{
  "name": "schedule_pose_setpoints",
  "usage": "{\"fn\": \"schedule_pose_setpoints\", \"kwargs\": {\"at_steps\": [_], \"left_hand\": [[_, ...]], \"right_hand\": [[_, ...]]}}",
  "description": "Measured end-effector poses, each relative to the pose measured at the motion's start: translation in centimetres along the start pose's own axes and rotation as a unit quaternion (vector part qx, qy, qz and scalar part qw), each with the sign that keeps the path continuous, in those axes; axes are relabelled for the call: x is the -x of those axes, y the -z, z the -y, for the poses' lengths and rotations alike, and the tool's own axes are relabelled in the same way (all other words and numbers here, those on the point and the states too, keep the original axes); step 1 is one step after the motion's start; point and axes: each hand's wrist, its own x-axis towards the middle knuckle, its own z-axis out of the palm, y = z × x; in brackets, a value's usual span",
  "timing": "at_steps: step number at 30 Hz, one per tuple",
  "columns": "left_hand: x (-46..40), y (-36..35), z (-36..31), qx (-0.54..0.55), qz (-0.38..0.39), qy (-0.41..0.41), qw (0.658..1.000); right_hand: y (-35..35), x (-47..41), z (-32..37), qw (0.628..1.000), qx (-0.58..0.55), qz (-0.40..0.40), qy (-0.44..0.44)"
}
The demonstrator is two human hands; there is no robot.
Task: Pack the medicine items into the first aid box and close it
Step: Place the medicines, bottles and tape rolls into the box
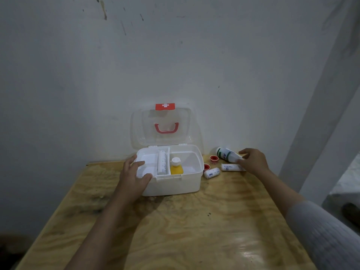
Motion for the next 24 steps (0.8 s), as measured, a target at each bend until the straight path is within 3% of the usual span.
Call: {"fn": "schedule_pose_setpoints", "kwargs": {"at_steps": [4, 14, 24], "left_hand": [[0.1, 0.1, -0.1, -0.002, 0.000, 0.003, 1.000], [0.2, 0.0, -0.4, -0.012, -0.004, 0.009, 1.000], [0.2, 0.0, -0.5, -0.004, -0.006, 0.008, 1.000]], "right_hand": [[-0.4, -0.3, 0.1, 0.999, 0.035, -0.002, 0.016], [0.1, 0.0, 1.2, 0.982, 0.019, -0.120, 0.142], [5.6, 3.3, 7.4, 0.938, -0.048, -0.157, 0.305]]}}
